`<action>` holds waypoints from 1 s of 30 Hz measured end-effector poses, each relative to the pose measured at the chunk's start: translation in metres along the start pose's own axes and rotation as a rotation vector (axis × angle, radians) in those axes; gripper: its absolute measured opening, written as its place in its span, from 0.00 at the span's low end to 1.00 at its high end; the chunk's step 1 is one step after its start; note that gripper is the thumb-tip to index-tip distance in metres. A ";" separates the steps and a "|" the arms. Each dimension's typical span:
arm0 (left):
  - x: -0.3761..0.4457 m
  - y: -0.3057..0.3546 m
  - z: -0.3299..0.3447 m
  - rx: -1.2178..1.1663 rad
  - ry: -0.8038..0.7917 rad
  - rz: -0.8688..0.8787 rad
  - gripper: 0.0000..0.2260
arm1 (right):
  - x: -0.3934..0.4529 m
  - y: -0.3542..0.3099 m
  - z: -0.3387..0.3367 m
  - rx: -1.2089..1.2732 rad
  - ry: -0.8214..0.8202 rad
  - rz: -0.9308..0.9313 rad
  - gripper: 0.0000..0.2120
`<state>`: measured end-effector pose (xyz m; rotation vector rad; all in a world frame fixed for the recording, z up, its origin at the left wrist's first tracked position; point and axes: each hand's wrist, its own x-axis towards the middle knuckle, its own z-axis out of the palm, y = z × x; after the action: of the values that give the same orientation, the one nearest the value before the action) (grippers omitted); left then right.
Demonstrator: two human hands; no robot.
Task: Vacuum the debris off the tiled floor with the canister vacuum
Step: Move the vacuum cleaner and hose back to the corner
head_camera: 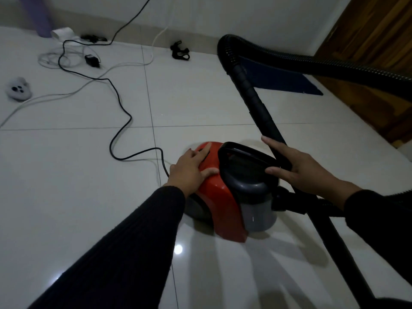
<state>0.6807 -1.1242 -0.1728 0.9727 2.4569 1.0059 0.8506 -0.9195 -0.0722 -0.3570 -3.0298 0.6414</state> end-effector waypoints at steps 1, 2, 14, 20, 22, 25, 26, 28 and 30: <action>0.000 0.005 0.000 0.006 0.005 0.040 0.32 | 0.000 -0.002 -0.001 0.011 -0.004 0.010 0.38; 0.000 0.011 0.000 0.005 0.016 0.092 0.32 | 0.000 -0.004 -0.001 0.021 -0.004 0.018 0.40; 0.030 0.072 0.006 0.069 -0.063 0.432 0.20 | -0.005 0.005 -0.003 0.145 -0.002 0.069 0.44; 0.044 0.078 0.002 0.034 -0.135 0.446 0.20 | 0.003 0.026 -0.004 0.251 0.007 0.103 0.44; 0.049 0.084 0.000 0.010 -0.156 0.431 0.21 | 0.009 0.034 -0.007 0.279 0.009 0.092 0.44; 0.059 0.099 0.000 -0.004 -0.165 0.387 0.19 | 0.018 0.043 -0.016 0.341 -0.004 0.079 0.41; 0.061 0.107 -0.001 0.004 -0.148 0.378 0.18 | 0.021 0.044 -0.021 0.363 -0.014 0.078 0.40; 0.063 0.124 -0.005 0.024 -0.131 0.338 0.18 | 0.026 0.046 -0.035 0.402 -0.042 0.065 0.39; 0.067 0.144 -0.014 0.015 -0.138 0.237 0.21 | 0.031 0.045 -0.056 0.432 -0.091 0.066 0.38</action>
<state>0.6938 -1.0096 -0.0630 1.3170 2.2785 0.9566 0.8338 -0.8499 -0.0398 -0.4168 -2.8546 1.3131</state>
